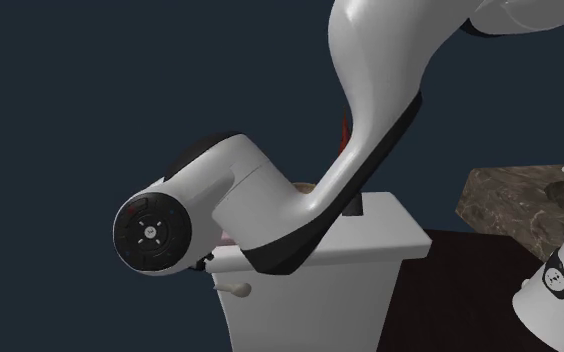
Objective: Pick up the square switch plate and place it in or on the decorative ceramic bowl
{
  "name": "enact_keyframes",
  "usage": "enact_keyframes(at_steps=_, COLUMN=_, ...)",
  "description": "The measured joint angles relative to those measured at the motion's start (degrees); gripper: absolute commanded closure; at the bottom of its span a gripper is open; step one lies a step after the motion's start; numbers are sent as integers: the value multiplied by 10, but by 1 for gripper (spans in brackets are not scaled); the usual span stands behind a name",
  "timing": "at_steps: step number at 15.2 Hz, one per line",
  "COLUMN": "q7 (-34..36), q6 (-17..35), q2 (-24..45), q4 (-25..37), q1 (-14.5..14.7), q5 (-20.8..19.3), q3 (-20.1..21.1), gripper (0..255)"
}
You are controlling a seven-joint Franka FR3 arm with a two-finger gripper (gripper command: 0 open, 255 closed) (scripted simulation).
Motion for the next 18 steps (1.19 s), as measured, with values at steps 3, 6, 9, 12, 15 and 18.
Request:
enact_keyframes(at_steps=3, q7=-7, q6=-2, q2=0, q4=-6, q1=-9, q5=-6, q3=11, gripper=0)
enact_keyframes(at_steps=6, q7=-11, q6=-2, q2=-1, q4=-8, q1=-18, q5=-14, q3=20, gripper=255)
enact_keyframes(at_steps=9, q7=-90, q6=-2, q2=-9, q4=-19, q1=-24, q5=-16, q3=19, gripper=255)
enact_keyframes(at_steps=12, q7=-100, q6=-3, q2=-13, q4=-24, q1=-24, q5=-16, q3=19, gripper=255)
enact_keyframes(at_steps=15, q7=-88, q6=-10, q2=-7, q4=-18, q1=-22, q5=-14, q3=21, gripper=255)
enact_keyframes(at_steps=18, q7=-77, q6=-18, q2=-6, q4=-16, q1=-28, q5=-11, q3=29, gripper=255)
